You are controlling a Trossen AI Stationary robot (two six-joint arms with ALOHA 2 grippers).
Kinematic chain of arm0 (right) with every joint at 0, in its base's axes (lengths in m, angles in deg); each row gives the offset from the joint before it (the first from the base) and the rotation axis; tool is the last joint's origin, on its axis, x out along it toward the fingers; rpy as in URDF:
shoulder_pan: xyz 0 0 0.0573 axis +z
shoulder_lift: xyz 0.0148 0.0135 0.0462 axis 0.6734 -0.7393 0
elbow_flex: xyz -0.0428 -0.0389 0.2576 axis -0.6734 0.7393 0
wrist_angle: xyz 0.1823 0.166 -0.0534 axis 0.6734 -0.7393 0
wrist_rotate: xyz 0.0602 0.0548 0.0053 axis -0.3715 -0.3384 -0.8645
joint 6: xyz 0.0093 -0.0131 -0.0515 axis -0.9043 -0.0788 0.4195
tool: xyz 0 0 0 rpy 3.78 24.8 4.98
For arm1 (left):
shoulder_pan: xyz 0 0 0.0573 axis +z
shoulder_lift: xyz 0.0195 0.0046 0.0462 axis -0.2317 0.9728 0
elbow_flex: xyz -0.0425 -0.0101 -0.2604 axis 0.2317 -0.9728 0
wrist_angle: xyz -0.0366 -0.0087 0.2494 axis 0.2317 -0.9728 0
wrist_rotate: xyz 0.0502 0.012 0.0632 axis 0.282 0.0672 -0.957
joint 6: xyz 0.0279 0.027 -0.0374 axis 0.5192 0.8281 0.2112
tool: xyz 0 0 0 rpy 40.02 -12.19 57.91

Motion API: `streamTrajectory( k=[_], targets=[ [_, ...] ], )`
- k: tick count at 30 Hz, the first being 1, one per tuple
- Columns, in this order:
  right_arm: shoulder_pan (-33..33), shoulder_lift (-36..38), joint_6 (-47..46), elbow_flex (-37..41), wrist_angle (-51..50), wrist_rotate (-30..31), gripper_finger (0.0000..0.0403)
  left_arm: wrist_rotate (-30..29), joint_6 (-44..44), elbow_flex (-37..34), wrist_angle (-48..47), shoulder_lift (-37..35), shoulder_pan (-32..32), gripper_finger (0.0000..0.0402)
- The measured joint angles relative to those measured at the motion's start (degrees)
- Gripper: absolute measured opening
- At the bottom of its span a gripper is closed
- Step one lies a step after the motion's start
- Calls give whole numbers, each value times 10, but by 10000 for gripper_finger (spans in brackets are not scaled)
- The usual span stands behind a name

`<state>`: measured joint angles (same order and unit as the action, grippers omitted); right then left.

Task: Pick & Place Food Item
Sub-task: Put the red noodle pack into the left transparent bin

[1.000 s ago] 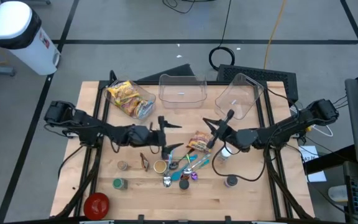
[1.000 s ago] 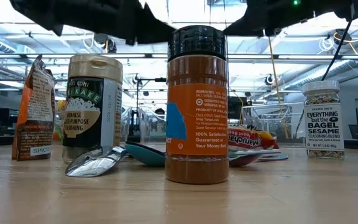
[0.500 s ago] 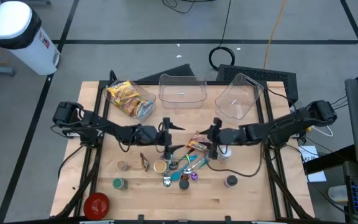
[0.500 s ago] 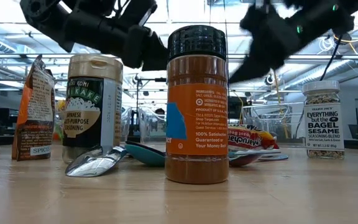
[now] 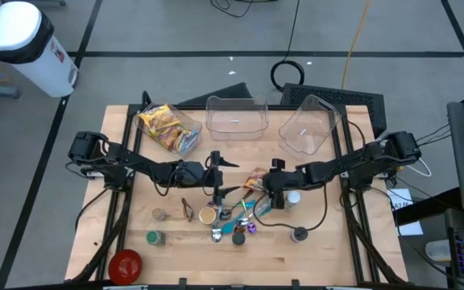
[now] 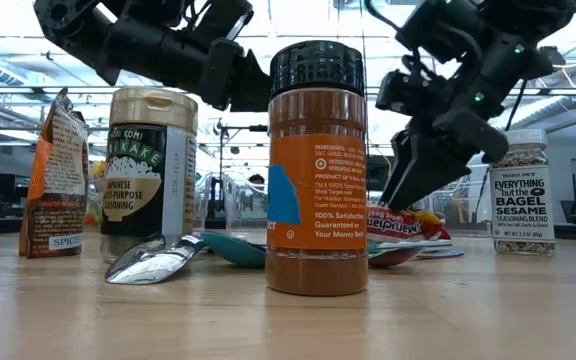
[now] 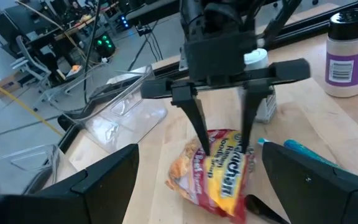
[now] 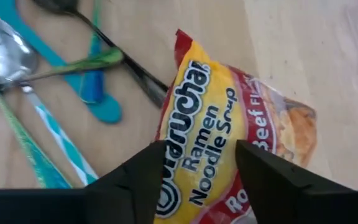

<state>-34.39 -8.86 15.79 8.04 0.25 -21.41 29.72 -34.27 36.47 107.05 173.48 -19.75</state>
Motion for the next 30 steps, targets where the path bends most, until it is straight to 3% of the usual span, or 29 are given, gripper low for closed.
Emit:
streamTrajectory(
  k=[15, 18, 25, 30],
  targets=[
    [-28, -1, 23, -2, -53, -5, 11, 0, -8, 0, 0, 0, 0, 349],
    [-32, -1, 48, -1, -56, -34, 5, 0, -11, 0, 1, 0, 0, 349],
    [-18, 43, 75, -27, -12, -26, 0, 4, -5, 0, 0, 0, 0, 349],
    [21, 88, 85, -27, 47, -2, 0, 9, 52, 0, -8, 0, -1, 349]
  ],
)
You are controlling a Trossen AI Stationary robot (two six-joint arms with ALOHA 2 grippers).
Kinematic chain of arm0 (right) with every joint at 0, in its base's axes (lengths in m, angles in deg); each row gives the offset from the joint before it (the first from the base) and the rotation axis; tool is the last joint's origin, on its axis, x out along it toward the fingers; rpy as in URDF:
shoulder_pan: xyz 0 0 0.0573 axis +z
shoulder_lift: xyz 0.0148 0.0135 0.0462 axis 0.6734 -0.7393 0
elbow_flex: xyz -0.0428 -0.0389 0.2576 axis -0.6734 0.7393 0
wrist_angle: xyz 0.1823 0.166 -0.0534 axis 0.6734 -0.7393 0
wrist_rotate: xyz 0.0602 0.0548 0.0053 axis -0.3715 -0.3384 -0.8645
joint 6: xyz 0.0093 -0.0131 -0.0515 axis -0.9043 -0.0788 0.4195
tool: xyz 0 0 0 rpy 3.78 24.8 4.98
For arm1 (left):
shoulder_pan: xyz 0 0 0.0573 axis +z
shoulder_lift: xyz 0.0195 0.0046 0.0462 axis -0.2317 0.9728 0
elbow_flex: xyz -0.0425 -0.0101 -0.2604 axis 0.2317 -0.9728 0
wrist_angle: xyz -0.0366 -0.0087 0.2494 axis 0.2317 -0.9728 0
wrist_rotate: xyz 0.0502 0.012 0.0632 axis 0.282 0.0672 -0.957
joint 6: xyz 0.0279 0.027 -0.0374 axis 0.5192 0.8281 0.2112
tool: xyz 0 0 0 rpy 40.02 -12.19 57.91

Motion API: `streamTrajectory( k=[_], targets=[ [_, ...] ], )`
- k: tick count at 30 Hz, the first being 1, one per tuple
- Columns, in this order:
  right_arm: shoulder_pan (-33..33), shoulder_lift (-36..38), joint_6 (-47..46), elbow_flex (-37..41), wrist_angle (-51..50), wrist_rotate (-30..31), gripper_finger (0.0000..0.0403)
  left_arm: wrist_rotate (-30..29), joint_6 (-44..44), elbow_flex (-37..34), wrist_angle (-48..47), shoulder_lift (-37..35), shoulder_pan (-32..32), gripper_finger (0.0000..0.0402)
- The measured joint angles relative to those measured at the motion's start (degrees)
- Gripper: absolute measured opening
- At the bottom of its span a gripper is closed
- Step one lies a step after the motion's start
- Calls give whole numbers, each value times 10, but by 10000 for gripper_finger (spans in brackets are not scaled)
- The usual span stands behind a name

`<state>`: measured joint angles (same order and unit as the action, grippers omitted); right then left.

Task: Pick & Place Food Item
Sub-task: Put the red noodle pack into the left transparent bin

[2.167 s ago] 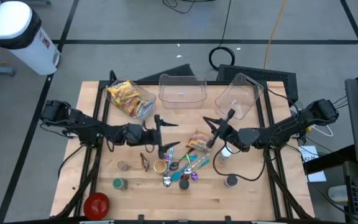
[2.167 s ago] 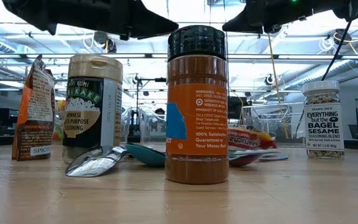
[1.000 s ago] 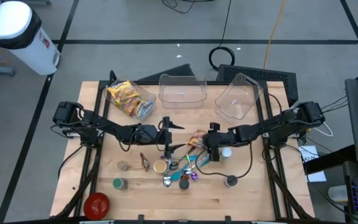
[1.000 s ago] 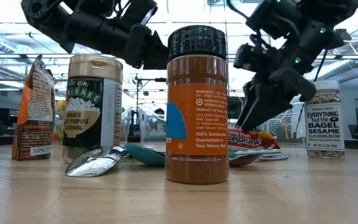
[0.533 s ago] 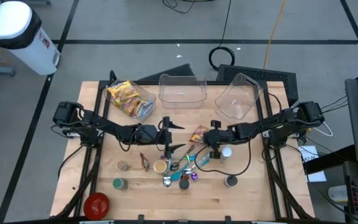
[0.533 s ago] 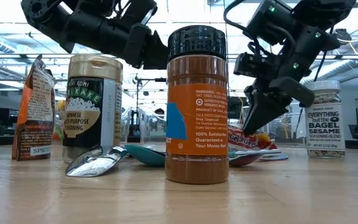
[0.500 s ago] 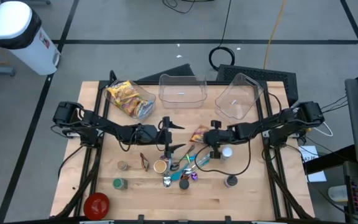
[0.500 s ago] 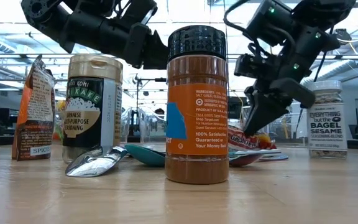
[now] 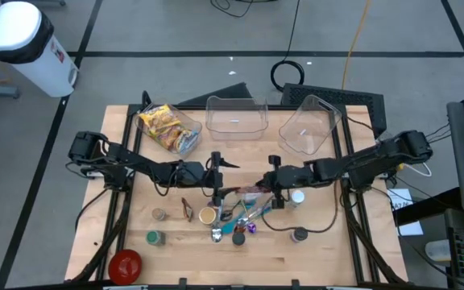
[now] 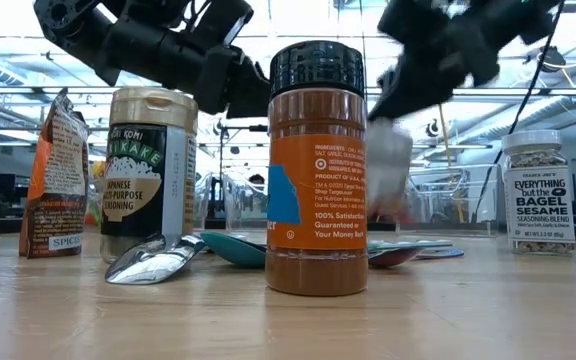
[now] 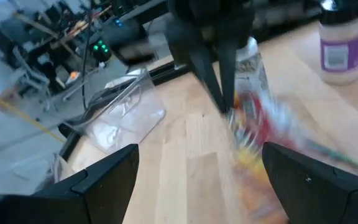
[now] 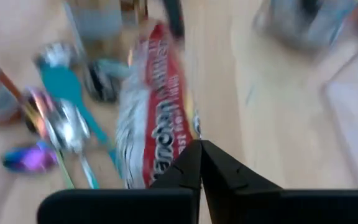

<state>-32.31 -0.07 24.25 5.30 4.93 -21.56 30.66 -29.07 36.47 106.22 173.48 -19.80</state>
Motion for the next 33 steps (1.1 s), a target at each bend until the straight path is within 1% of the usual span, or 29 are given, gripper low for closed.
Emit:
streamTrajectory(
  k=[5, 10, 14, 18, 23, 28, 33],
  targets=[
    [40, 37, 4, 0, -6, 54, 0, -7, 55, 0, 3, 0, -12, 349],
    [61, 49, 17, -1, 1, 89, 0, -3, 59, 0, 14, 0, -24, 349],
    [62, 48, 27, 0, 14, 94, 0, 15, 57, 0, 28, 0, -27, 349],
    [59, 48, 28, 0, 17, 95, 0, 18, 57, 0, 23, 0, -27, 349],
    [58, 48, 29, 0, 16, 123, 0, 35, 53, 0, 23, 0, -27, 349],
    [58, 48, 32, 0, 19, 124, 0, 36, 40, 0, 26, 0, -27, 349],
    [58, 46, 45, 0, 56, 124, 0, 36, 40, 0, 38, 0, -27, 349]
  ],
)
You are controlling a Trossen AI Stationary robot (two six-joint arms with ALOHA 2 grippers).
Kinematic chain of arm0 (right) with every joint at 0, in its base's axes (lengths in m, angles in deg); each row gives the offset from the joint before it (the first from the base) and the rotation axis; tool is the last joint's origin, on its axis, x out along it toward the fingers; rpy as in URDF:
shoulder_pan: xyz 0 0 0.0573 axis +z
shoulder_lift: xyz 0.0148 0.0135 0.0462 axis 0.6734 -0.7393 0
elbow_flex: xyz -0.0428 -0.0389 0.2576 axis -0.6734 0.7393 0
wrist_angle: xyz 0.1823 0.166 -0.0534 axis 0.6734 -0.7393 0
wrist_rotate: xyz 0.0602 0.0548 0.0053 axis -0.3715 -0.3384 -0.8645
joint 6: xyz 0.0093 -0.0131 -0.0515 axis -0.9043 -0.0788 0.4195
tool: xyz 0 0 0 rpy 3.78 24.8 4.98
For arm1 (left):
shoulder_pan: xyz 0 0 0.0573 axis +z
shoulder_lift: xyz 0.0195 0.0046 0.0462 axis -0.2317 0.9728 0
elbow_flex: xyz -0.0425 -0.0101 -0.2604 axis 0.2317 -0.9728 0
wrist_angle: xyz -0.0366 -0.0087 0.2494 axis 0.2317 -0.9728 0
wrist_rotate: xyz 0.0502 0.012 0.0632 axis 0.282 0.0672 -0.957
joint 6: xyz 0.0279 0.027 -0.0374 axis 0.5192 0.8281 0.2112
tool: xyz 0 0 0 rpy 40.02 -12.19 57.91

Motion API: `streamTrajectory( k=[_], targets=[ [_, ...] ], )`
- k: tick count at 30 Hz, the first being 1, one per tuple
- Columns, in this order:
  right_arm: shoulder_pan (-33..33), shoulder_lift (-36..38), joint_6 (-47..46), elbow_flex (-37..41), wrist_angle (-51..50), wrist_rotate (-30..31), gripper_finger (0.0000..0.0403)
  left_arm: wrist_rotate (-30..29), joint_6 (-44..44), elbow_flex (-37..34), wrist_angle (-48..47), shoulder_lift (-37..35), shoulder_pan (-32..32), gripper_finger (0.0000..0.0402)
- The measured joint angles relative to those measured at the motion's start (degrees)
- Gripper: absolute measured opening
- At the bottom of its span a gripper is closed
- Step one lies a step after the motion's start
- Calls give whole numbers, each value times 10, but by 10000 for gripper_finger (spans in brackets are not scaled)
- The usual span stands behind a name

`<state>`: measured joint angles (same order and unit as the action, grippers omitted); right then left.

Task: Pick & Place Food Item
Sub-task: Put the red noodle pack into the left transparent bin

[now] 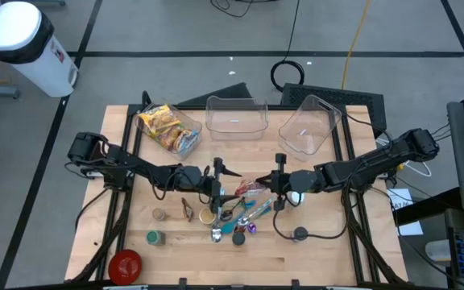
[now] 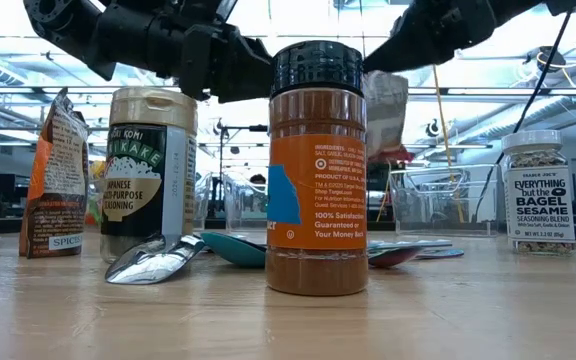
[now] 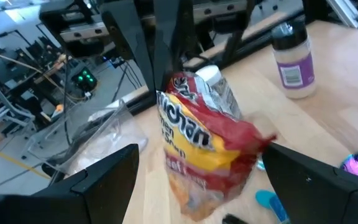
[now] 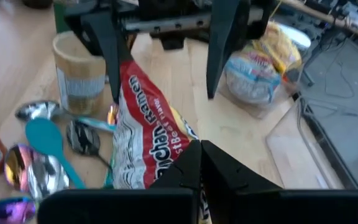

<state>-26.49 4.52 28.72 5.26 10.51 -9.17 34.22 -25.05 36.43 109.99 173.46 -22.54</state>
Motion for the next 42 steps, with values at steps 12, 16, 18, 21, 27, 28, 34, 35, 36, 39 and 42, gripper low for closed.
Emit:
streamTrajectory(
  k=[12, 16, 18, 21, 27, 28, 34, 35, 36, 39, 42],
  targets=[
    [0, -5, 11, 0, 12, 0, 0, 1, -9, 0, 28, 0, 1, 295],
    [0, -5, 12, 0, 12, 0, 0, 2, -17, 0, 27, 0, 1, 224],
    [0, -5, 12, 0, 12, 0, 0, 2, -20, 0, 27, 0, 1, 187],
    [0, -5, 12, 0, 12, 0, 0, 2, -20, 0, 27, 0, 1, 132],
    [0, -5, 12, 0, 12, 0, 0, 2, 29, 0, 31, 0, 1, 31],
    [0, -5, 12, 0, 12, 0, 0, 2, 38, 0, 32, 0, 1, 17],
    [0, -5, 10, 0, 15, 0, 1, -44, 47, 0, 15, -28, 1, 17],
    [0, -5, 8, 0, 15, 0, 3, -56, 47, 0, 1, -37, 0, 17],
    [0, -5, 3, 0, 15, 0, 7, -68, 47, 0, -13, -47, 0, 16],
    [0, -5, -11, 0, 23, 0, 26, -100, 56, 0, -89, -97, 0, 5],
    [0, -5, -20, 0, 25, 0, 51, -125, 29, 0, -162, -155, 0, 9]
  ],
)
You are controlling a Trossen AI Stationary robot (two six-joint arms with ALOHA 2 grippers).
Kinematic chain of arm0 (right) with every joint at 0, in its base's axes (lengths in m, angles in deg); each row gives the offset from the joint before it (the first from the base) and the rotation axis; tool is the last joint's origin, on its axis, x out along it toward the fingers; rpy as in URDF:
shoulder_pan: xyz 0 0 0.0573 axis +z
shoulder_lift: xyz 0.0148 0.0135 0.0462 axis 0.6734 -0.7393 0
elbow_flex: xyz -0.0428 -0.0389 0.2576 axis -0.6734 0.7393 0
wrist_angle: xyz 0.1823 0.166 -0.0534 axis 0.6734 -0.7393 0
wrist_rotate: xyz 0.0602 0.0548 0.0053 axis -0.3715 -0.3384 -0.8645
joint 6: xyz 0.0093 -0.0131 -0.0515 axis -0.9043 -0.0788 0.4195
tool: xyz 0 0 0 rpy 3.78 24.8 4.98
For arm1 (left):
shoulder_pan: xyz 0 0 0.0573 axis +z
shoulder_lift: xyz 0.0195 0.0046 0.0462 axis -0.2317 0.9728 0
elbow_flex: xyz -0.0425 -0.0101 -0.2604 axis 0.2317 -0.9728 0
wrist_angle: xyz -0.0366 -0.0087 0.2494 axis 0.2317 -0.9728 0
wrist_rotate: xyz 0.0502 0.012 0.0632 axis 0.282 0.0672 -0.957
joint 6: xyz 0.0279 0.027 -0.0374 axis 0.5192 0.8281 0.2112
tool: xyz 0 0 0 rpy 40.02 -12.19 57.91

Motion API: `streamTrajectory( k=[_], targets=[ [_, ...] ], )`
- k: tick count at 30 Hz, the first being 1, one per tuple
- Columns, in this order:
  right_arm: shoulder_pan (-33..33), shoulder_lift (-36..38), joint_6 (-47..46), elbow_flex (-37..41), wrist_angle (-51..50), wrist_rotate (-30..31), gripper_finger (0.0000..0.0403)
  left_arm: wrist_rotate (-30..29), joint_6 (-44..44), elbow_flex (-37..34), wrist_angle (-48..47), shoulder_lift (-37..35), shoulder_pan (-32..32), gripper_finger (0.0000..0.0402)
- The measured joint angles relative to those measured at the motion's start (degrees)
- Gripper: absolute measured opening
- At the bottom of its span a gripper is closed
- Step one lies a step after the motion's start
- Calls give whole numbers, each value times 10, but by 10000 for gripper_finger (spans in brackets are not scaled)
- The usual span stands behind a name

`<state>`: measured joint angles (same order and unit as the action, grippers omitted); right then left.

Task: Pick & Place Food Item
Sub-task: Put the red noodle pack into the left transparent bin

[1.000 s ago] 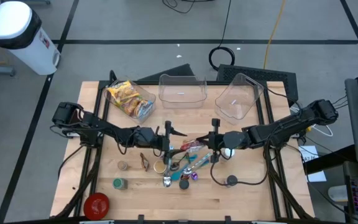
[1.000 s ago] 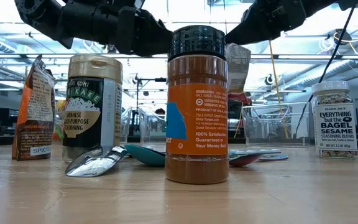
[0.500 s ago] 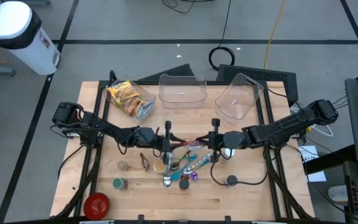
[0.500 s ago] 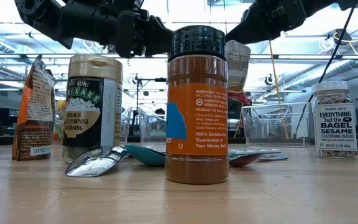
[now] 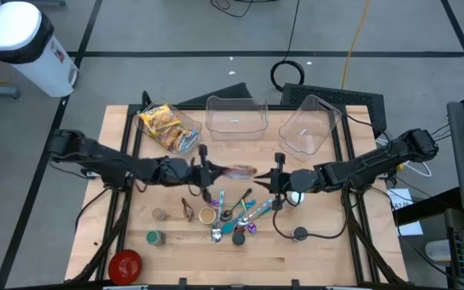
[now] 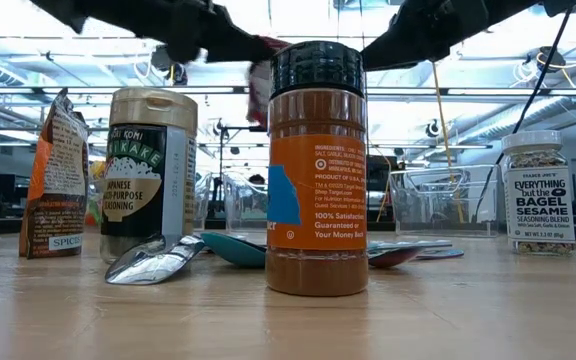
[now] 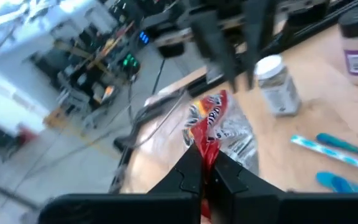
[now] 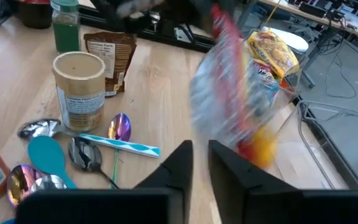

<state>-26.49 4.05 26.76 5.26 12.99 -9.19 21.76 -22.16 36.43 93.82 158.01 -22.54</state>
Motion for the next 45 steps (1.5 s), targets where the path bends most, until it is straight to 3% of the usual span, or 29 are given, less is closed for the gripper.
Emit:
streamTrajectory(
  k=[5, 11, 17, 21, 25, 32, 39, 45],
  targets=[
    [0, 0, 0, 0, 0, 0, 87, -58, -23, -9, -111, -79, 2, 4],
    [0, 0, -1, 0, 0, -2, 107, -122, 46, -63, -112, -165, 43, 4],
    [0, 0, 0, 0, 0, -2, 107, -121, 44, -134, -110, -271, 148, 5],
    [-4, 0, 0, 0, 0, -3, 103, -73, 2, -189, -82, -319, 239, 6],
    [-9, 0, 0, 0, 0, -2, 103, -26, -58, -246, -33, -336, 310, 6],
    [-12, 0, 0, 0, 0, -3, 100, -31, -136, -323, -13, -333, 373, 5],
    [-12, 0, -1, 0, 0, -3, 100, -34, -223, -356, -21, -334, 380, 11],
    [-12, 0, -1, 0, 0, -3, 100, -70, -262, -358, -23, -334, 363, 7]
  ],
)
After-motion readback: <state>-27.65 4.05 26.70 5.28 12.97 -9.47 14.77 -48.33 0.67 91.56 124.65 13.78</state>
